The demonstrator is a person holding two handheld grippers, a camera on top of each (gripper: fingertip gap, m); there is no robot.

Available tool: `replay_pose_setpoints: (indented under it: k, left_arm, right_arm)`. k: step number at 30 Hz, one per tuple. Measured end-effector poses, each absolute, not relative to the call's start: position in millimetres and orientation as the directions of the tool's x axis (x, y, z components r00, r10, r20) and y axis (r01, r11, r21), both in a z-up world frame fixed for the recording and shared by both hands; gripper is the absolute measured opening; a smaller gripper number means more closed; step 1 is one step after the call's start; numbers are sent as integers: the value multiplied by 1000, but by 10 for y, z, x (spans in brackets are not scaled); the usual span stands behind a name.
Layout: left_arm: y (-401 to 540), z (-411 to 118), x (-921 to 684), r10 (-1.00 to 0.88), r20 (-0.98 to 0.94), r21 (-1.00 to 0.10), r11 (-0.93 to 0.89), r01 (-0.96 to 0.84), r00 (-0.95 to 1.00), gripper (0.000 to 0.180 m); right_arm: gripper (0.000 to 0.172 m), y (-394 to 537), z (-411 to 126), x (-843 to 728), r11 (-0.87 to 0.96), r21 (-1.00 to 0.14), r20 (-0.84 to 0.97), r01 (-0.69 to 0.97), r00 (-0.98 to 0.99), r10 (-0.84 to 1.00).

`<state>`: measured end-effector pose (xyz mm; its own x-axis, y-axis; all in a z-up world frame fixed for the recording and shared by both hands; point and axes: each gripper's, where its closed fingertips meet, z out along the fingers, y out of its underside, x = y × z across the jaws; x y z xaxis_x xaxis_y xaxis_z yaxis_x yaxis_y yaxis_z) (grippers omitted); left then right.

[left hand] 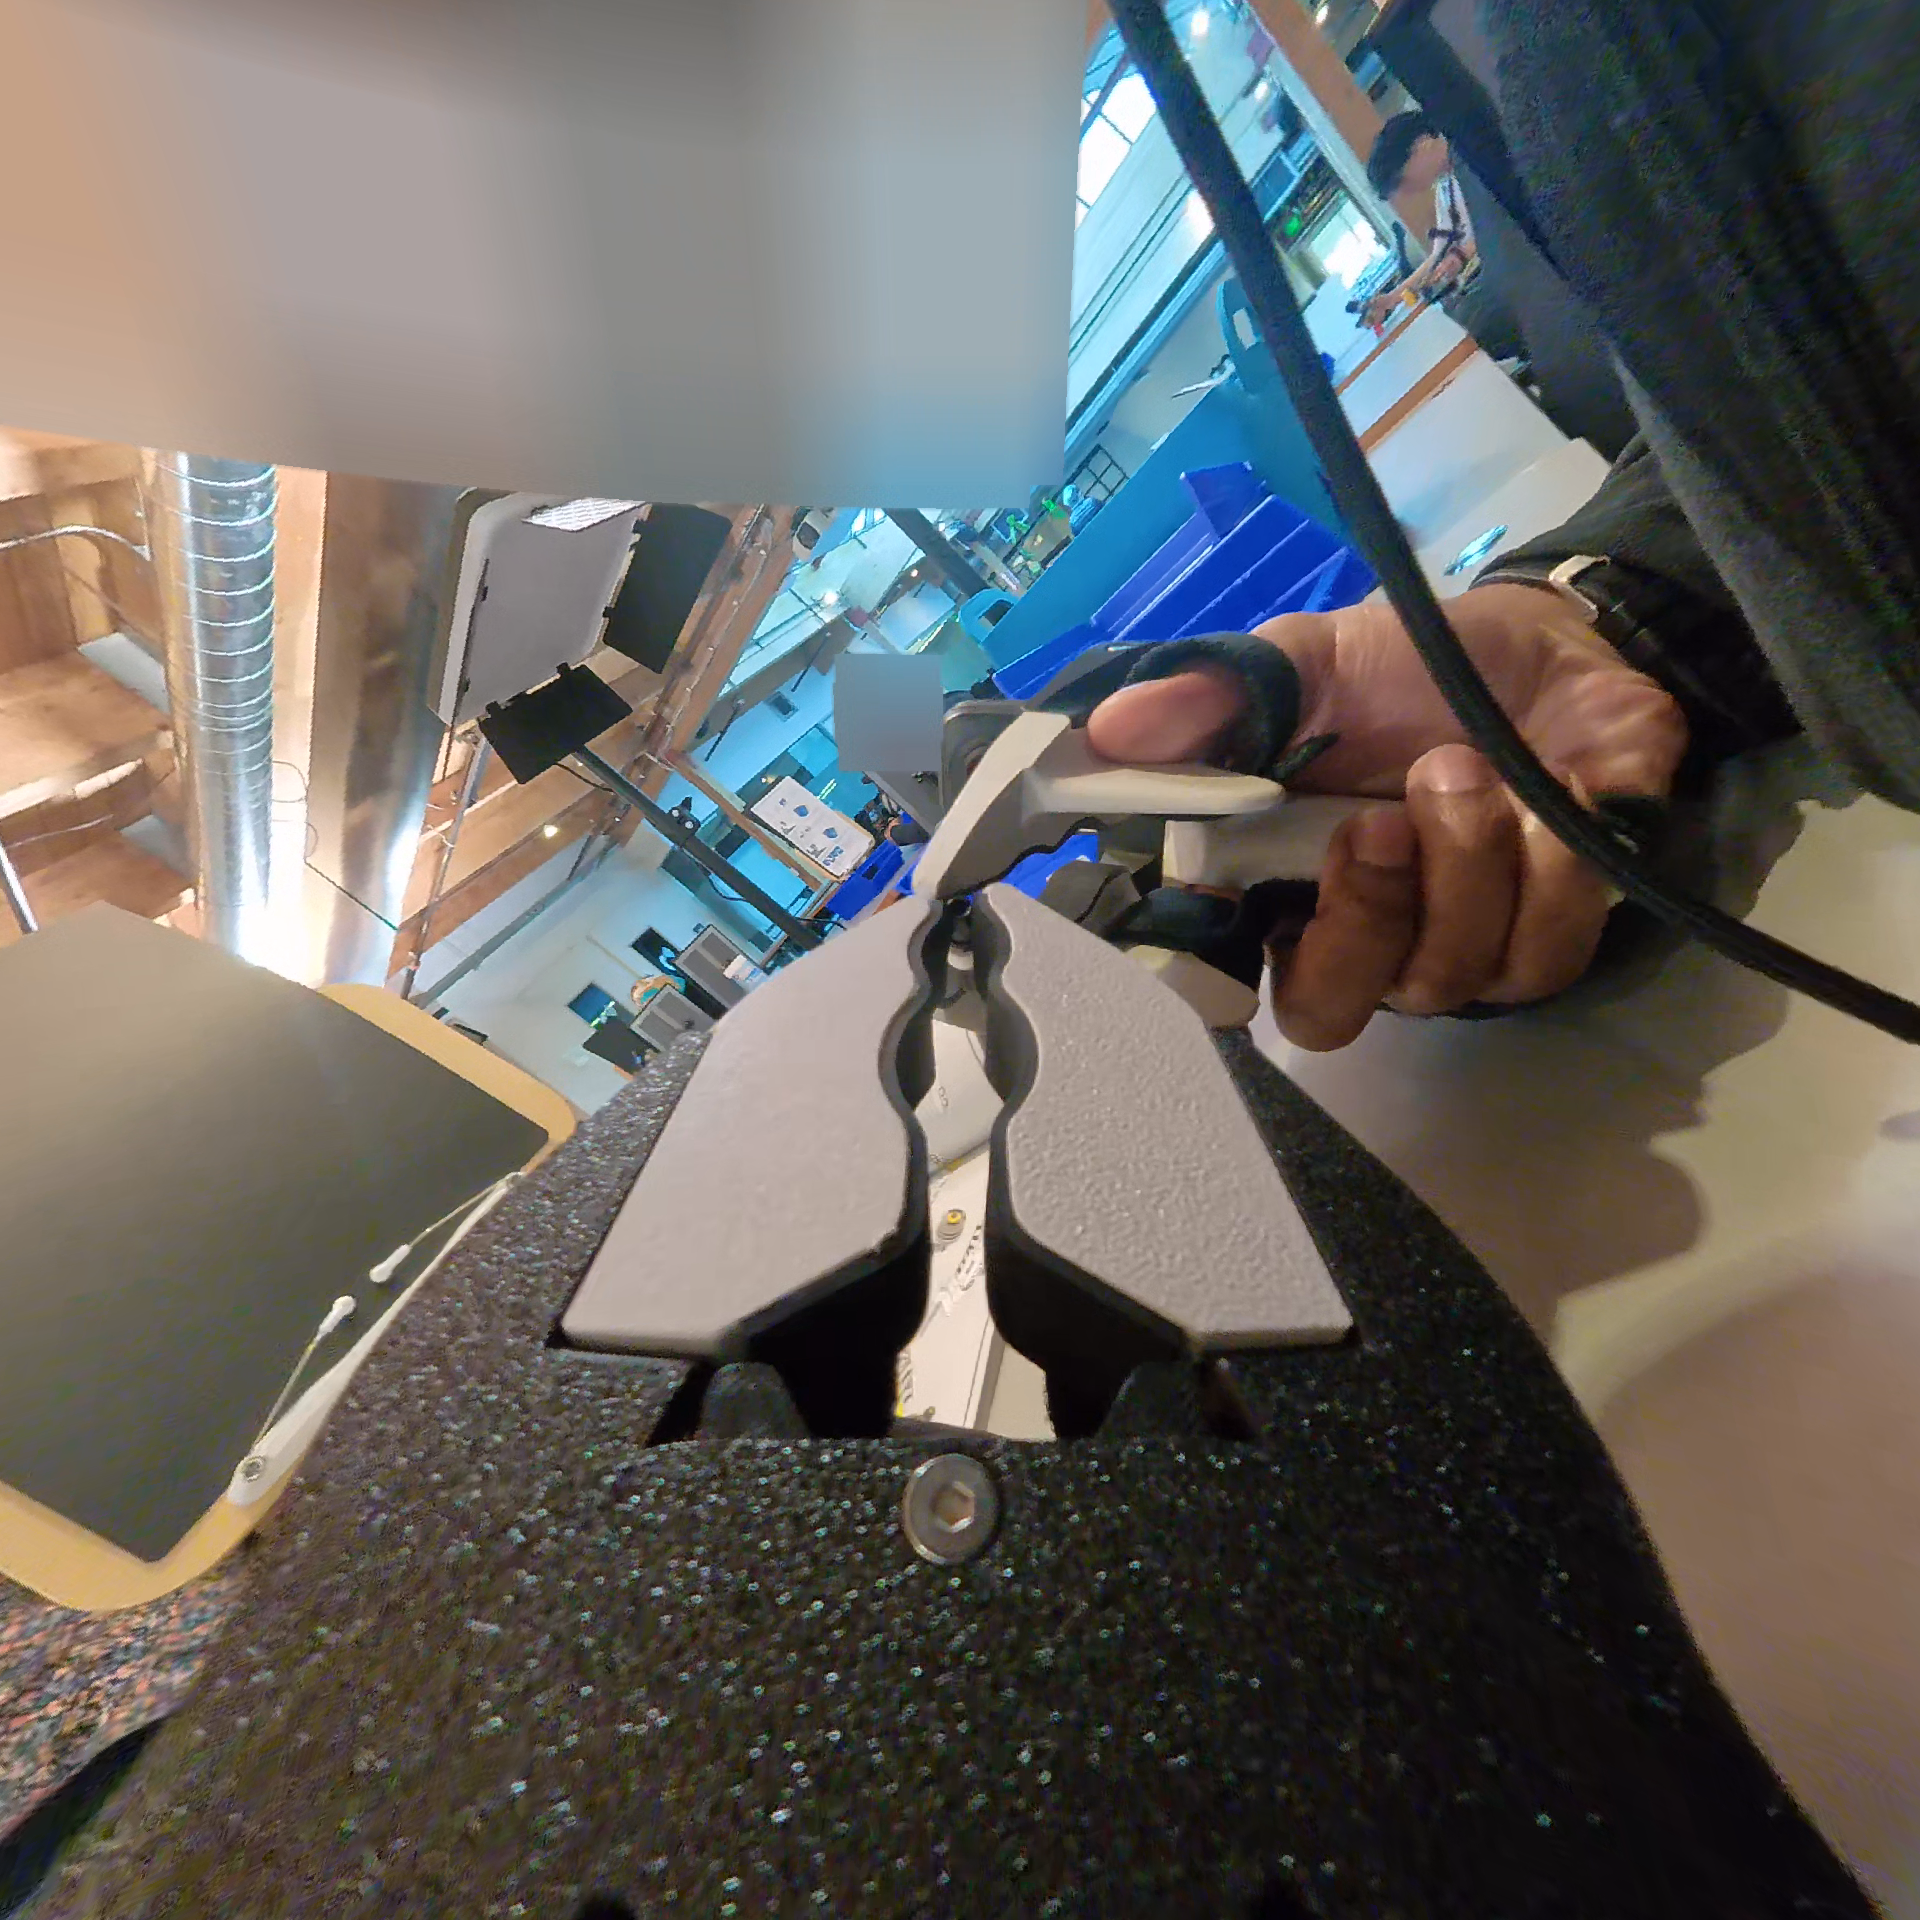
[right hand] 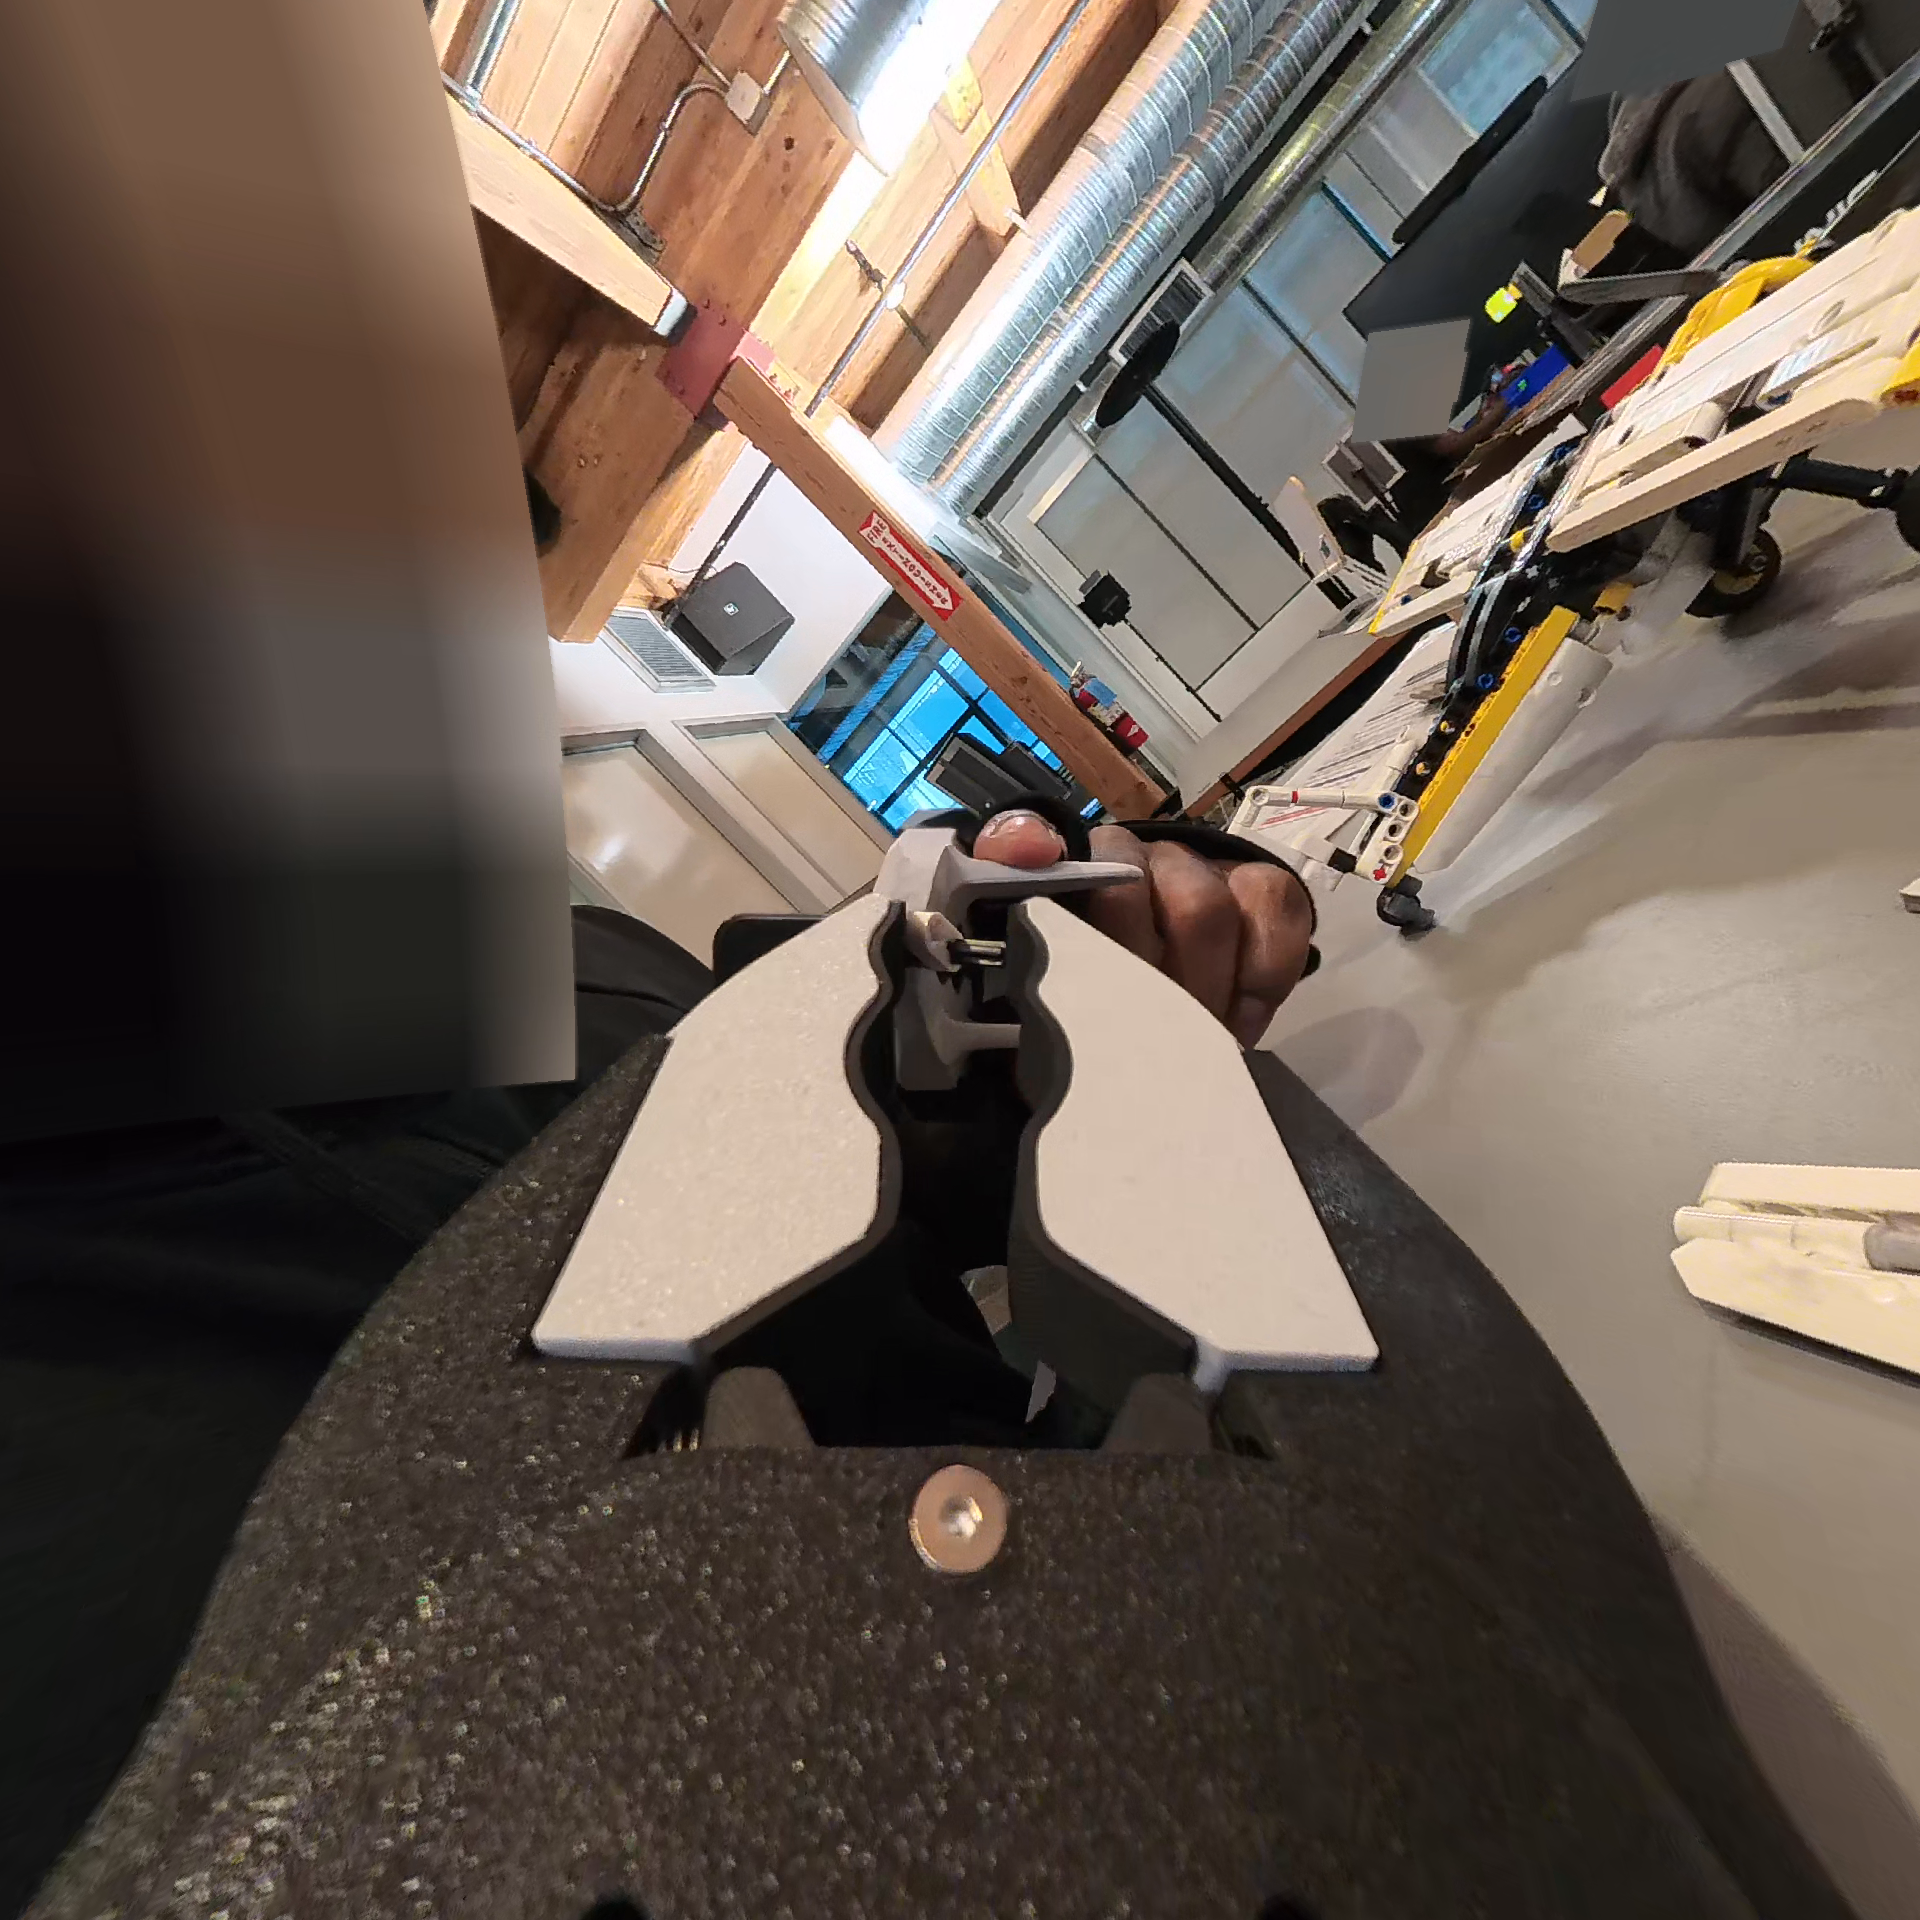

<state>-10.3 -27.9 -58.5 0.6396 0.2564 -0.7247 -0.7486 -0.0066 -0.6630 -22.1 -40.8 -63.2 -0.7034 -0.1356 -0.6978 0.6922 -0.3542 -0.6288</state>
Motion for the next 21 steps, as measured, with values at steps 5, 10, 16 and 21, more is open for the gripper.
replay_pose_setpoints:
  k: [5,10,16,21]
  left_arm:
    - [-270,-592,-97,267,-765,-617,-44,-786,586,5]
    - [-265,-610,-99,267,-785,-593,-68,-802,558,5]
    - [-264,-607,-112,275,-789,-587,-78,-806,549,5]
    - [-266,-630,-137,269,-770,-616,-71,-785,579,5]
  right_arm:
    - [22,-399,-654,-233,-354,-636,-698,686,-707,-114]
    - [19,-396,-661,-230,-353,-642,-696,681,-710,-105]
    - [22,-396,-687,-230,-342,-653,-695,676,-714,-83]
    - [19,-403,-703,-240,-341,-660,-695,669,-717,-61]
